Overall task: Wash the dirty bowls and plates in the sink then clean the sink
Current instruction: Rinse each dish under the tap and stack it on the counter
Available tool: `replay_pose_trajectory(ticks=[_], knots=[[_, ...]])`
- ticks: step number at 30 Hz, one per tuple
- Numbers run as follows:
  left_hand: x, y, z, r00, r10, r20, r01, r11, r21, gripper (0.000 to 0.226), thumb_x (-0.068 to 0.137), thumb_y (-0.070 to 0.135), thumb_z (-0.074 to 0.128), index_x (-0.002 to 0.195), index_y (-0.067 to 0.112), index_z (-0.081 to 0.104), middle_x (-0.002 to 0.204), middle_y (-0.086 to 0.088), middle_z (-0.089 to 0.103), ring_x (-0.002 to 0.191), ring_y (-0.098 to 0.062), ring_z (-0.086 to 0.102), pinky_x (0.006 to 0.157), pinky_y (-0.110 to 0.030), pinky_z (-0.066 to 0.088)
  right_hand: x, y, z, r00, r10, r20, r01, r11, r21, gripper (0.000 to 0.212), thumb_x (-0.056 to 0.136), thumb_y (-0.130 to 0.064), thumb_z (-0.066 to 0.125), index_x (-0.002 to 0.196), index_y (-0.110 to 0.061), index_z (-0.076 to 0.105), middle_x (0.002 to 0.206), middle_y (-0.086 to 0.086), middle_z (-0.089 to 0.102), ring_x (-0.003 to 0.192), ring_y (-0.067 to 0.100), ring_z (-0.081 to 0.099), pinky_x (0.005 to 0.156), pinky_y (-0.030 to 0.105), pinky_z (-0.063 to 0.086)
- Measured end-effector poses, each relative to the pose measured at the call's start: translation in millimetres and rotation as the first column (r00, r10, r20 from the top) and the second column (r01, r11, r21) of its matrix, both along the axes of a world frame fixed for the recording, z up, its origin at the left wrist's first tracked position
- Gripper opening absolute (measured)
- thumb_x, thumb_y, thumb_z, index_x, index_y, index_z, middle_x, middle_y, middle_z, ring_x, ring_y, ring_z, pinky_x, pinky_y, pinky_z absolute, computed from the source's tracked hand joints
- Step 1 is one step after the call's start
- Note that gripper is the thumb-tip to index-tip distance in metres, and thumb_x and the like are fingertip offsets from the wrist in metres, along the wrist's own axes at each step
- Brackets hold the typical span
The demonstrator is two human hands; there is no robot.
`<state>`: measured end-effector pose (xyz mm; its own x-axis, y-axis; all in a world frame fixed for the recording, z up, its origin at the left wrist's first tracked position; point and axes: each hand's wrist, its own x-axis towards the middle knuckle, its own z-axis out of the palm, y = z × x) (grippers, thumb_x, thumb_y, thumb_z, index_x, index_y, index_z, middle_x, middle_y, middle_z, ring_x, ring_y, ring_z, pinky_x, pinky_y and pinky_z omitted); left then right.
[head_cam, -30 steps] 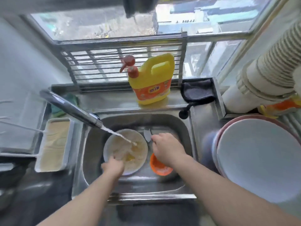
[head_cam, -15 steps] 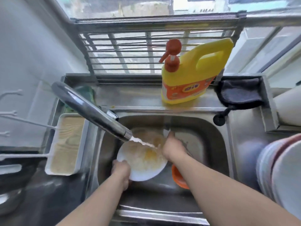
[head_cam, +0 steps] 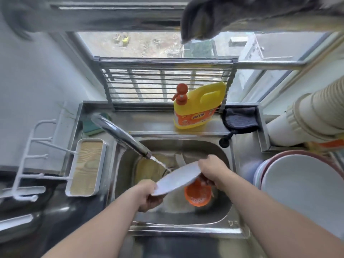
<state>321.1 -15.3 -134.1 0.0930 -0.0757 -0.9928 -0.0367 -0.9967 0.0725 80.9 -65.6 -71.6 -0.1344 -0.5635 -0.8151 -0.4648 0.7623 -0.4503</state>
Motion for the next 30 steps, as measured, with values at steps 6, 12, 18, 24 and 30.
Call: replay_pose_trajectory(ticks=[6,12,18,24,30], knots=[[10,-8,33,0.987,-0.059,0.147,0.119,0.890,-0.441,0.043,0.096,0.055,0.044,0.094,0.020,0.070,0.097,-0.012,0.077,0.077,-0.031,0.074,0.062,-0.039,0.056,-3,60,-5,1.000,0.017,-0.022,-0.017,1.000,0.019,0.018,0.094,-0.018,0.043,0.099,-0.015,0.060,0.092,0.006,0.067,0.080,0.024,0.064,0.061,0.033,0.054],[36,5,98,0.926,-0.048,0.375,0.299,0.698,-0.650,0.038,0.107,0.063,0.032,0.099,0.040,0.062,0.105,0.011,0.069,0.104,-0.019,0.064,0.099,-0.043,0.050,57,77,-43,0.960,-0.241,0.143,0.231,0.970,0.079,0.029,0.095,-0.030,0.040,0.118,-0.032,0.057,0.109,0.004,0.068,0.089,0.028,0.069,0.057,0.031,0.057],[57,24,118,0.945,0.101,0.310,0.157,0.694,-0.703,0.044,0.105,0.064,0.025,0.130,0.038,0.050,0.123,0.008,0.058,0.122,-0.020,0.053,0.107,-0.037,0.040,104,59,-35,0.886,-0.356,0.296,0.365,0.931,0.028,0.024,0.104,-0.044,0.035,0.108,-0.027,0.050,0.112,0.010,0.061,0.091,0.030,0.062,0.067,0.039,0.055],[57,27,60,0.959,0.279,0.045,-0.222,0.842,-0.491,0.085,0.090,0.090,0.024,0.140,0.032,0.059,0.129,-0.005,0.073,0.114,-0.029,0.069,0.095,-0.046,0.056,72,45,10,0.986,-0.163,0.026,0.160,0.911,-0.380,0.029,0.108,-0.041,0.038,0.093,-0.019,0.049,0.087,0.004,0.063,0.081,0.028,0.056,0.066,0.038,0.040],[-8,16,55,0.902,0.361,-0.236,-0.416,0.871,-0.261,0.083,0.103,0.075,0.017,0.157,0.019,0.045,0.155,-0.014,0.053,0.145,-0.036,0.048,0.126,-0.050,0.028,27,39,67,0.959,0.051,-0.278,-0.199,0.821,-0.535,0.029,0.110,-0.049,0.036,0.102,-0.028,0.054,0.087,-0.002,0.065,0.081,0.026,0.057,0.072,0.044,0.048]])
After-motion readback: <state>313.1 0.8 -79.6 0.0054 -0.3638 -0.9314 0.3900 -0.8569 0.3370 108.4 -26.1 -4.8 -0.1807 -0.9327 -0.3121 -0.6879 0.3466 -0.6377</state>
